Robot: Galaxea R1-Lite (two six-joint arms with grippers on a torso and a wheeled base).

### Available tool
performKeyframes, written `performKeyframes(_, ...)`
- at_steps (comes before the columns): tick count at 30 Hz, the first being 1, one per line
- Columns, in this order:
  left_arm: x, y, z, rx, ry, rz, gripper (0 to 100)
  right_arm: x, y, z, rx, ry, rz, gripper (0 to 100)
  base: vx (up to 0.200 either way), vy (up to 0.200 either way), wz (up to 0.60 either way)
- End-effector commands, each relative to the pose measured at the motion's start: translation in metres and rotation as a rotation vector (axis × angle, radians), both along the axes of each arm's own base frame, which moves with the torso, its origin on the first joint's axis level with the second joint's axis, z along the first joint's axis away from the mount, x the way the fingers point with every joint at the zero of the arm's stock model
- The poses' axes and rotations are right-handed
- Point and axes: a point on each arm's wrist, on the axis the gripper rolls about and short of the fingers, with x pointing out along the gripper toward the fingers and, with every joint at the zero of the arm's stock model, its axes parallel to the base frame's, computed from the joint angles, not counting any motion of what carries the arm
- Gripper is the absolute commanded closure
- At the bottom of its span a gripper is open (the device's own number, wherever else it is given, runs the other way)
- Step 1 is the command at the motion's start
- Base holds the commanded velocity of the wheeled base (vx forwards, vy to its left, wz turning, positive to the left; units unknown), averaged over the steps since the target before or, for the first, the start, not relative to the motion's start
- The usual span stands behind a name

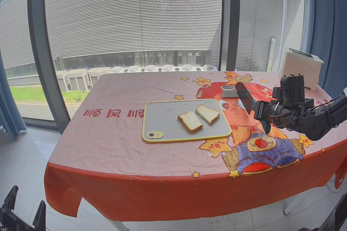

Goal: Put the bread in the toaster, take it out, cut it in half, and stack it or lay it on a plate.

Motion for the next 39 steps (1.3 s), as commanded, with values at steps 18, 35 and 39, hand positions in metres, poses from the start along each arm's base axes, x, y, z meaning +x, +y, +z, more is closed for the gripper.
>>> performKeyframes(18,0.0001,0.0000,-0.0052,0.000,0.001,0.000,0,0.0009,-0.0002,-0.0020,-0.002,0.005,-0.001,100,0.000,0.000,0.00)
performKeyframes(35,0.0001,0.0000,-0.0052,0.000,0.001,0.000,0,0.0006,-0.0003,-0.0026,-0.003,0.008,-0.001,100,0.000,0.000,0.00)
performKeyframes(39,0.0001,0.0000,-0.0052,0.000,0.001,0.000,0,0.0006,-0.0003,-0.0026,-0.003,0.008,-0.001,100,0.000,0.000,0.00)
